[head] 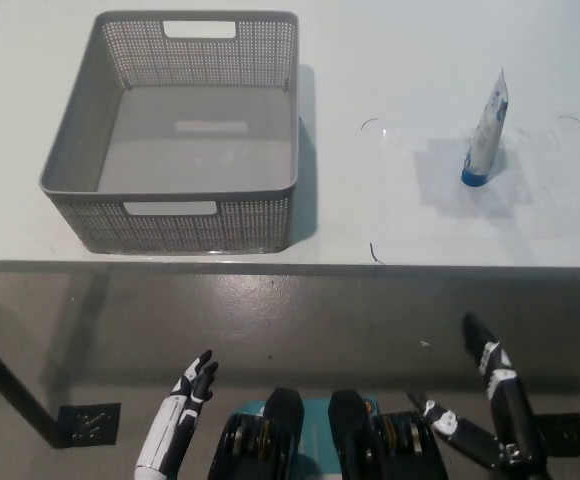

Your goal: Use the right hand to pick up a shampoo and place it into a container on the left side

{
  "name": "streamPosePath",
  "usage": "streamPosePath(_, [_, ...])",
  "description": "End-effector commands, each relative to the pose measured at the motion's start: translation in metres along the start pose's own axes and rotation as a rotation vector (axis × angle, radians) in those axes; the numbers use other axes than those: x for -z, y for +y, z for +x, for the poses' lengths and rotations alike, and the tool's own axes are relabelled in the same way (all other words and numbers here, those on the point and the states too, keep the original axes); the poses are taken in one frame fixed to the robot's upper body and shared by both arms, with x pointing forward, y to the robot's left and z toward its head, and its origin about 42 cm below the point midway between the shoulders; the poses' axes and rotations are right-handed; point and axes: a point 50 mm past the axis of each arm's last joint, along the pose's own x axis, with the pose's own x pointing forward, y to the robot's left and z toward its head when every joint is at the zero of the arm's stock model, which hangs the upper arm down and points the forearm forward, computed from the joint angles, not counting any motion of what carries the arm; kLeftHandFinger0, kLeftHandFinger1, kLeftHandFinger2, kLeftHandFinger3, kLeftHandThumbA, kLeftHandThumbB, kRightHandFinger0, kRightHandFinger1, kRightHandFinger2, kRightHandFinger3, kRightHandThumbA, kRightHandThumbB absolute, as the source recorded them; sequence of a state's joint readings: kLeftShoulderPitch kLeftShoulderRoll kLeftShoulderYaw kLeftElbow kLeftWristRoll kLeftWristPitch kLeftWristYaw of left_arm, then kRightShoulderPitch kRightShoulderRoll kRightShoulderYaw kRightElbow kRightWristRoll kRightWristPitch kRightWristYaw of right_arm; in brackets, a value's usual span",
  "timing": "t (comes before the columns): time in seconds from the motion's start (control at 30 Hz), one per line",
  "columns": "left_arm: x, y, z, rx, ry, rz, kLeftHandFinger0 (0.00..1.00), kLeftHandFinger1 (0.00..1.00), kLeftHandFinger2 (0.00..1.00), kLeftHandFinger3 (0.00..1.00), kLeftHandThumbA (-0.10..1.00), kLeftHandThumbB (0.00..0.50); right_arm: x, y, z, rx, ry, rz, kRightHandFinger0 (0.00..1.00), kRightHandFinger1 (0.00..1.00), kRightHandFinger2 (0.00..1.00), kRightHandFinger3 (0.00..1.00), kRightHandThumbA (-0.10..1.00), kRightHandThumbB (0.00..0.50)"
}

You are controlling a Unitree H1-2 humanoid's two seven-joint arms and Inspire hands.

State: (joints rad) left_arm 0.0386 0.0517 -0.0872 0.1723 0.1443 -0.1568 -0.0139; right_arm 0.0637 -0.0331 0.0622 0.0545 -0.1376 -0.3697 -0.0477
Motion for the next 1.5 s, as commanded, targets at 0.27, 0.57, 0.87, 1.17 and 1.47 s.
streamPosePath(0.27, [-0.005,0.006,0.002,-0.017,-0.049,0.015,1.0,1.0,1.0,1.0,1.0,0.122,-0.062,-0.028,0.052,0.122,-0.21,-0.085,1.0,1.0,1.0,1.0,0.93,0.361])
streamPosePath(0.57, [0.005,0.002,-0.016,-0.008,-0.013,0.012,1.0,1.0,1.0,1.0,1.0,0.108,-0.062,-0.039,0.088,0.145,-0.193,-0.013,1.0,1.0,1.0,1.0,0.85,0.404])
streamPosePath(0.87, [0.009,0.002,-0.021,-0.017,-0.013,0.009,1.0,1.0,1.0,1.0,1.0,0.112,-0.068,-0.052,0.14,0.161,-0.176,-0.028,1.0,1.0,1.0,1.0,0.86,0.353])
streamPosePath(1.17, [0.009,0.002,-0.023,-0.02,-0.006,0.006,1.0,1.0,1.0,1.0,1.0,0.126,-0.066,-0.056,0.182,0.178,-0.115,-0.054,1.0,1.0,1.0,1.0,0.95,0.37])
streamPosePath(1.47, [0.007,0.004,-0.021,-0.02,-0.017,0.001,1.0,1.0,1.0,1.0,1.0,0.142,-0.07,-0.058,0.213,0.184,-0.093,-0.052,1.0,1.0,1.0,1.0,0.96,0.373])
